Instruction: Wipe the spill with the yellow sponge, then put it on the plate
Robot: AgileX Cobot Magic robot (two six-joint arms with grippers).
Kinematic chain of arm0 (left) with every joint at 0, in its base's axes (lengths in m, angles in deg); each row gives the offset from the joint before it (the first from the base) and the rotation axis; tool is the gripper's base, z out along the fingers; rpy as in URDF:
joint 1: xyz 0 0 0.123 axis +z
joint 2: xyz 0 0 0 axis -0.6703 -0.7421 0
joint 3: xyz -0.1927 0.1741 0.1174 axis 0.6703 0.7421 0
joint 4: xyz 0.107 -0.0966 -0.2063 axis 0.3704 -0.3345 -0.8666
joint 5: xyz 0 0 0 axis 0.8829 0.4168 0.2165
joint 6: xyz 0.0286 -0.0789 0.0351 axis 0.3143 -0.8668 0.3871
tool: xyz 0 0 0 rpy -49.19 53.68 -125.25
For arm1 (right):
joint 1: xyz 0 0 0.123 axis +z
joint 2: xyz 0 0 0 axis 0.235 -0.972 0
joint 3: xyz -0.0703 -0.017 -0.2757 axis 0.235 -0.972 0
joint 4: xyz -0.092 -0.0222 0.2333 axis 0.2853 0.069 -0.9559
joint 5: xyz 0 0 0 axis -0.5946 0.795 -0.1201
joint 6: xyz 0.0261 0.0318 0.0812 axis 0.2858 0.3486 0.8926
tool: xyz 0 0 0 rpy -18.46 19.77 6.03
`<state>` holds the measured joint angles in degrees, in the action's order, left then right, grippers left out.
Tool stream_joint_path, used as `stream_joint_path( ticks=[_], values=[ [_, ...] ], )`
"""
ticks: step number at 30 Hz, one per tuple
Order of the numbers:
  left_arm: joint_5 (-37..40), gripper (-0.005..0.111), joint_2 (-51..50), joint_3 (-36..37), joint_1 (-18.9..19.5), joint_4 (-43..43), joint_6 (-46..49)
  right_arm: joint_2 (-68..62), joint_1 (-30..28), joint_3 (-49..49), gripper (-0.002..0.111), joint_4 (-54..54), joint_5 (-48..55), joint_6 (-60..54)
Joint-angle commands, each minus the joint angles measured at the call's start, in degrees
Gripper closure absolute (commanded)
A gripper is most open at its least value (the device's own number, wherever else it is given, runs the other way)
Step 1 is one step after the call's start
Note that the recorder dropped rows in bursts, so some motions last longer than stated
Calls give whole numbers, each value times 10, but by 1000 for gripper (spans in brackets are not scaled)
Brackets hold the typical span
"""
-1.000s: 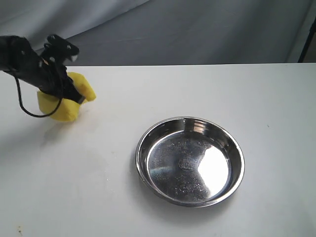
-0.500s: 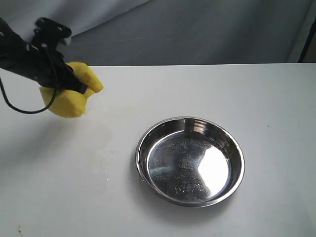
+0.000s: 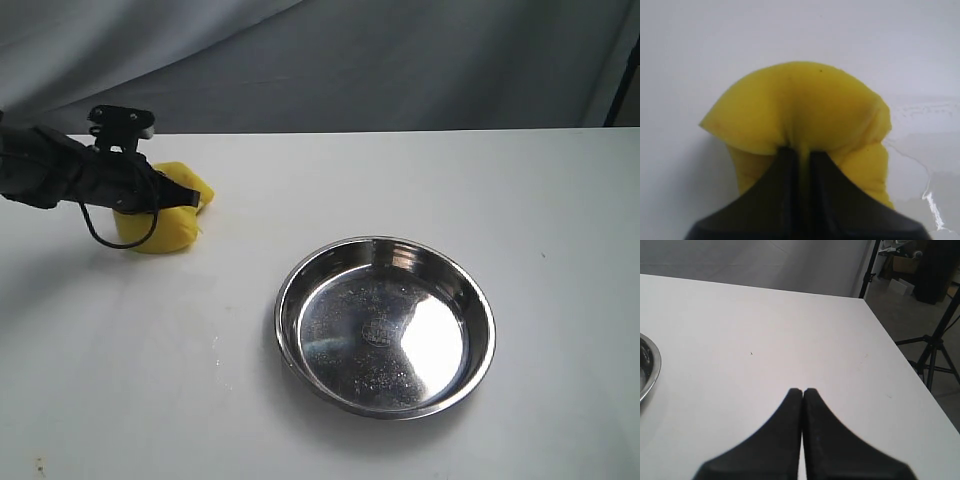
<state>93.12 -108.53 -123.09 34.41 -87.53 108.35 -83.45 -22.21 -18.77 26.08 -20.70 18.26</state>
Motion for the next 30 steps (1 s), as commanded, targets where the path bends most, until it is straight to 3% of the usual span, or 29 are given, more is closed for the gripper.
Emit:
stream_joint_path(
  ticks=[1, 6, 8, 11, 14, 17, 23, 27, 30],
  values=[
    [39, 107, -17, -9, 29, -37, 4, 4, 1, -2, 108, 1, -5, -3],
    [170, 107, -34, -12, 41, -122, 65, 4, 1, -2, 108, 1, -5, -3],
    [237, 107, -43, -12, 43, -217, 158, 4, 1, -2, 108, 1, -5, -3],
    [399, 107, -45, -12, 51, -363, 301, 4, 1, -2, 108, 1, -5, -3],
    [478, 107, -44, -25, 54, -381, 328, 4, 1, -2, 108, 1, -5, -3],
    [493, 107, -44, -32, 54, -381, 333, 4, 1, -2, 108, 1, -5, -3],
    [481, 107, -44, -36, 70, -381, 465, 4, 1, -2, 108, 1, -5, -3],
    [401, 107, -44, -38, 84, -381, 543, 4, 1, -2, 108, 1, -5, -3],
    [302, 107, -44, -38, 84, -381, 543, 4, 1, -2, 108, 1, -5, -3]
  ],
)
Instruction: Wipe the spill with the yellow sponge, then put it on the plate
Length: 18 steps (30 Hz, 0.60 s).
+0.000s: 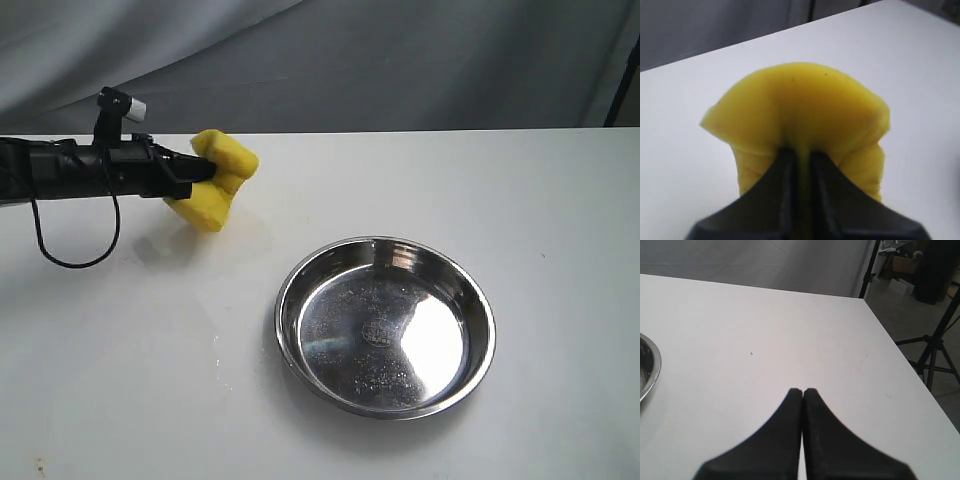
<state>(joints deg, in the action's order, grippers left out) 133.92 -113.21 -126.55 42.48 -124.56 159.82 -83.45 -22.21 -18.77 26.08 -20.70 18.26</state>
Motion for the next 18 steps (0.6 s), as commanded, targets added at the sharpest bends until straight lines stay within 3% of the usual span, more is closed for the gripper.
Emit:
stream_joint_path(
  ticks=[1, 4, 13, 18],
  values=[
    [-133, 107, 3, -3, 3, -11, 28, 4, 1, -2, 108, 1, -5, -3],
    [-148, 107, -1, -3, 3, -11, 28, 4, 1, -2, 108, 1, -5, -3],
    [19, 107, -56, -9, -32, -11, 28, 4, 1, -2, 108, 1, -5, -3],
    [191, 107, -53, -9, -43, -11, 28, 4, 1, -2, 108, 1, -5, -3]
  ],
)
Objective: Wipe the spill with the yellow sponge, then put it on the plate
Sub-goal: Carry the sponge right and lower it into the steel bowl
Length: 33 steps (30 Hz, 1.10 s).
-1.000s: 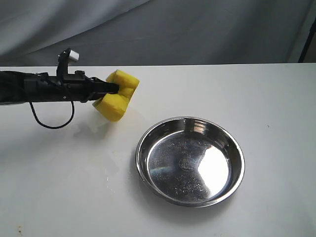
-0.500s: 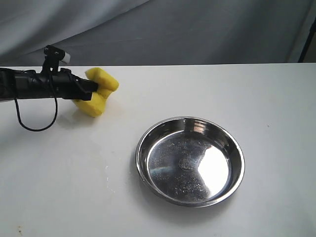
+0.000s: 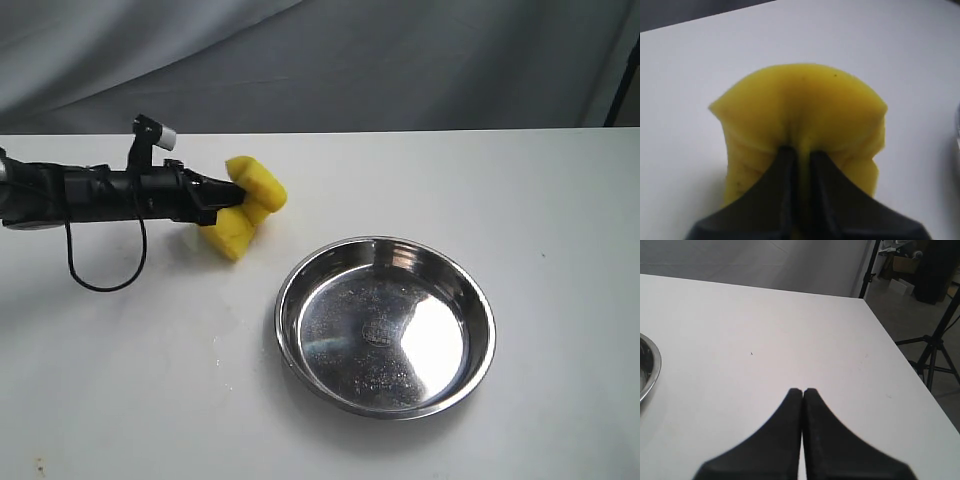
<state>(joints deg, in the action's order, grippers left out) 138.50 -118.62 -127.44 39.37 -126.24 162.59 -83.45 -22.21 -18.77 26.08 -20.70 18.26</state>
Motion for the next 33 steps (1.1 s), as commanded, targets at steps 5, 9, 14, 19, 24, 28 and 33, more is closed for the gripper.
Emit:
stream_joint_path(
  ticks=[5, 9, 14, 19, 24, 28, 33],
  values=[
    [174, 107, 50, 0, -8, 6, -26, 4, 1, -2, 108, 1, -5, -3],
    [174, 107, 109, 1, -8, 41, -79, 4, 1, -2, 108, 1, -5, -3],
    [174, 107, 181, 6, -23, 181, -161, 4, 1, -2, 108, 1, -5, -3],
    [174, 107, 242, 36, -84, 217, -162, 4, 1, -2, 108, 1, -5, -3],
    [174, 107, 257, 49, -184, 281, -209, 4, 1, -2, 108, 1, -5, -3],
    [20, 107, 257, 50, -266, 390, -288, 4, 1, -2, 108, 1, -5, -3],
    [-185, 107, 251, 50, -357, 492, -379, 4, 1, -2, 108, 1, -5, -3]
  ],
)
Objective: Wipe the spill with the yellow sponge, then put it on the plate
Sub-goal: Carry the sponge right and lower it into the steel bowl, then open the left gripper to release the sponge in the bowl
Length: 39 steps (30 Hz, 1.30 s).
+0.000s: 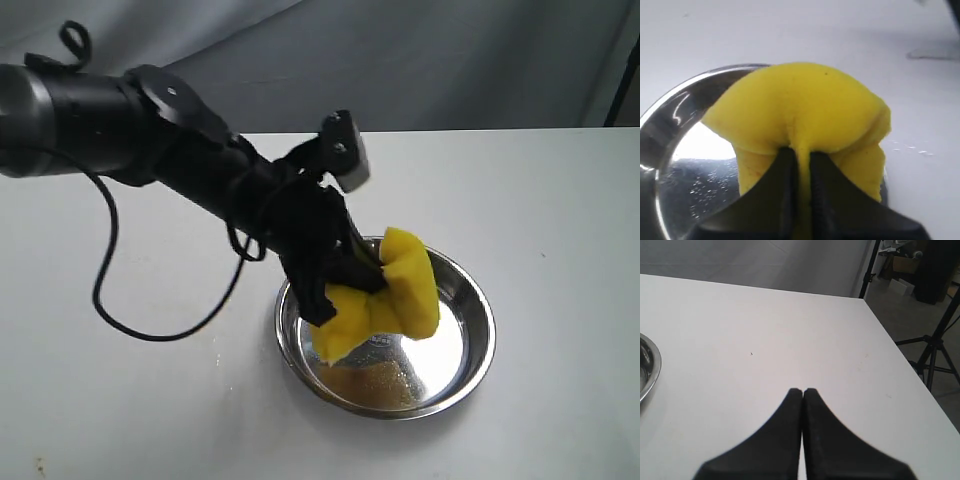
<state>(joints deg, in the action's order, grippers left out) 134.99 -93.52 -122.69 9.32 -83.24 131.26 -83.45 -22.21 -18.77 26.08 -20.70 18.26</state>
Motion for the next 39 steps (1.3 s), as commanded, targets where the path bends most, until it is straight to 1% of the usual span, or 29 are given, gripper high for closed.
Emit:
stream_joint_path(
  ticks=[1, 3, 5, 10, 15, 17, 18, 20, 21, 25, 27, 29, 32, 34, 37, 39],
  values=[
    [-188, 107, -6, 2, -67, 62, -71, 4, 1, -2, 108, 1, -5, -3],
    [-250, 106, -19, 2, -80, 49, -78, 4, 1, -2, 108, 1, -5, -3],
    [-275, 106, -35, 2, -84, 28, -79, 4, 1, -2, 108, 1, -5, -3],
    [-278, 106, -64, 2, -84, 19, -79, 4, 1, -2, 108, 1, -5, -3],
    [-278, 106, -67, 2, -84, 9, -79, 4, 1, -2, 108, 1, -5, -3],
    [-278, 104, -67, 2, -84, 9, -78, 4, 1, -2, 108, 1, -5, -3],
    [-275, 100, -69, 2, -84, 13, -76, 4, 1, -2, 108, 1, -5, -3],
    [-260, 85, -68, 2, -84, 14, -76, 4, 1, -2, 108, 1, -5, -3],
    [-253, 75, -68, 2, -84, 14, -76, 4, 1, -2, 108, 1, -5, -3],
    [-258, 24, -68, 2, -84, 11, -93, 4, 1, -2, 108, 1, -5, -3],
    [-271, 11, -68, 2, -84, 11, -111, 4, 1, -2, 108, 1, -5, -3],
    [-273, 8, -68, 2, -84, 11, -112, 4, 1, -2, 108, 1, -5, -3],
    [-273, 8, -66, 2, -84, 14, -109, 4, 1, -2, 108, 1, -5, -3],
    [-273, 8, -55, 2, -84, 38, -118, 4, 1, -2, 108, 1, -5, -3],
    [-281, 8, -15, 2, -84, 86, -175, 4, 1, -2, 108, 1, -5, -3],
    [-281, 8, 52, 2, -71, 139, -239, 4, 1, -2, 108, 1, -5, -3]
  ],
)
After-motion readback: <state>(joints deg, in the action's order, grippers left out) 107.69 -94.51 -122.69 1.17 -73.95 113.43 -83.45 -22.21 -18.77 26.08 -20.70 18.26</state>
